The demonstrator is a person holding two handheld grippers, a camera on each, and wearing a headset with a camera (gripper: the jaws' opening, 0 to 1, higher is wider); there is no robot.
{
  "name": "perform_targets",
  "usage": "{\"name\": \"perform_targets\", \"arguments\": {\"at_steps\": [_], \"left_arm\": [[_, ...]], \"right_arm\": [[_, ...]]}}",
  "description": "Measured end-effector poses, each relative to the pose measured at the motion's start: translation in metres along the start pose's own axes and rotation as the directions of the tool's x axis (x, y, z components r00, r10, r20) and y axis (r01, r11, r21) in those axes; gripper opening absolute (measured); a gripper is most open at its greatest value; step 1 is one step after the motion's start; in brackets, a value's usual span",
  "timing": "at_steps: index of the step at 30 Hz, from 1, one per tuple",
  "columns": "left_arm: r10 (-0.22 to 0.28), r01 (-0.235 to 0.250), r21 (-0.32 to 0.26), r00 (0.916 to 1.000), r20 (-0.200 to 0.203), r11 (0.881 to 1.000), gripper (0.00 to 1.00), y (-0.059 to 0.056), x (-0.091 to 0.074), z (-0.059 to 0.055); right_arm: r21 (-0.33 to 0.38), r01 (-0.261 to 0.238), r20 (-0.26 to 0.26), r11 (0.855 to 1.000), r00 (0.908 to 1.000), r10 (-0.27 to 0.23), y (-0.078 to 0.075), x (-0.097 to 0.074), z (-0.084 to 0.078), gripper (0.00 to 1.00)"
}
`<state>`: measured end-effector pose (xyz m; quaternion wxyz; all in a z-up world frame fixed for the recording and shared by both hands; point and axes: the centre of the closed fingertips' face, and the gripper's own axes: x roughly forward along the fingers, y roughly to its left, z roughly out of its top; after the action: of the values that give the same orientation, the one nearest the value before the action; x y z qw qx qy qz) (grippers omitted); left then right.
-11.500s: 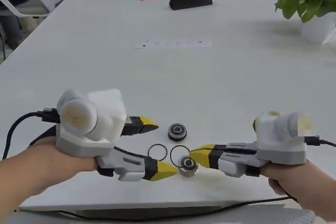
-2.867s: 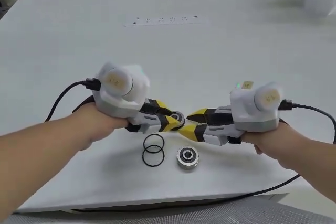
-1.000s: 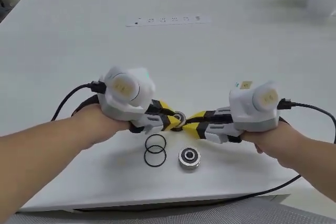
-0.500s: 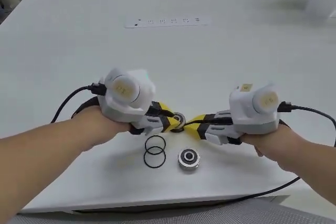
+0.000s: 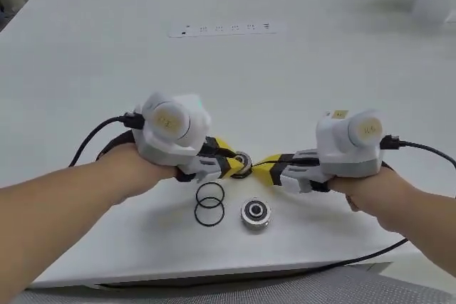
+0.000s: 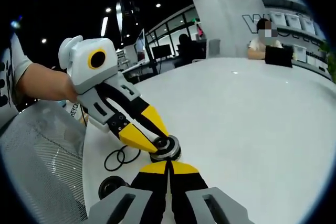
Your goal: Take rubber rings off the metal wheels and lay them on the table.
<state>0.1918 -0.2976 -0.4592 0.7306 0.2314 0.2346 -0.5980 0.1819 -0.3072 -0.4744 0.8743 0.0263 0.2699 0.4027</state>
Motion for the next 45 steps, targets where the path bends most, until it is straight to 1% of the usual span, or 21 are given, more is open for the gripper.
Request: {"name": "perform_targets", "arguments": {"at_steps": [2, 4, 5, 6, 10, 12, 18, 24, 36, 45], "left_arm": [[0.001, -0.001, -0.001, 1.0000, 0.000, 1.000, 0.07, 0.000, 0.000, 0.000], [0.003, -0.003, -0.002, 1.0000, -0.001, 1.000, 0.07, -0.001, 0.000, 0.000], [0.004, -0.004, -0.003, 1.0000, -0.002, 1.000, 0.07, -0.001, 0.000, 0.000], [0.005, -0.005, -0.003, 1.0000, -0.002, 1.000, 0.07, -0.001, 0.000, 0.001], [0.005, -0.005, -0.003, 1.0000, -0.003, 1.000, 0.07, -0.002, 0.000, 0.001], [0.006, -0.006, -0.003, 1.0000, -0.004, 1.000, 0.07, -0.002, 0.000, 0.001], [0.010, -0.010, -0.001, 0.9999, -0.006, 1.000, 0.07, -0.002, 0.000, 0.001], [0.013, -0.013, 0.009, 0.9999, -0.011, 1.000, 0.07, 0.000, 0.001, 0.001], [0.018, -0.017, 0.015, 0.9997, -0.017, 1.000, 0.06, 0.001, 0.001, 0.000], [0.021, -0.020, 0.018, 0.9996, -0.019, 1.000, 0.06, 0.002, 0.002, -0.001]], "right_arm": [[0.031, 0.000, 0.006, 1.000, 1.0000, 0.000, 0.000, 0.000, 0.001, 0.00], [0.088, 0.004, 0.022, 0.996, 0.9997, -0.006, -0.003, -0.001, 0.001, 0.00], [0.094, 0.007, 0.029, 0.996, 0.9995, -0.010, -0.004, -0.001, 0.001, 0.00], [0.117, 0.010, 0.036, 0.993, 0.9993, -0.014, -0.005, -0.002, 0.002, 0.00], [0.170, 0.013, 0.059, 0.985, 0.9980, -0.023, -0.008, -0.002, 0.006, 0.00], [0.176, 0.015, 0.061, 0.984, 0.9978, -0.026, -0.008, -0.001, 0.007, 0.00], [0.220, 0.007, 0.080, 0.976, 0.9964, -0.026, -0.007, -0.002, 0.011, 0.00], [0.213, 0.007, 0.086, 0.977, 0.9960, -0.026, -0.005, -0.002, 0.012, 0.00], [0.238, 0.001, 0.090, 0.971, 0.9957, -0.023, -0.003, -0.003, 0.014, 0.00], [0.221, -0.007, 0.087, 0.975, 0.9962, -0.012, 0.000, -0.001, 0.015, 0.00]]}}
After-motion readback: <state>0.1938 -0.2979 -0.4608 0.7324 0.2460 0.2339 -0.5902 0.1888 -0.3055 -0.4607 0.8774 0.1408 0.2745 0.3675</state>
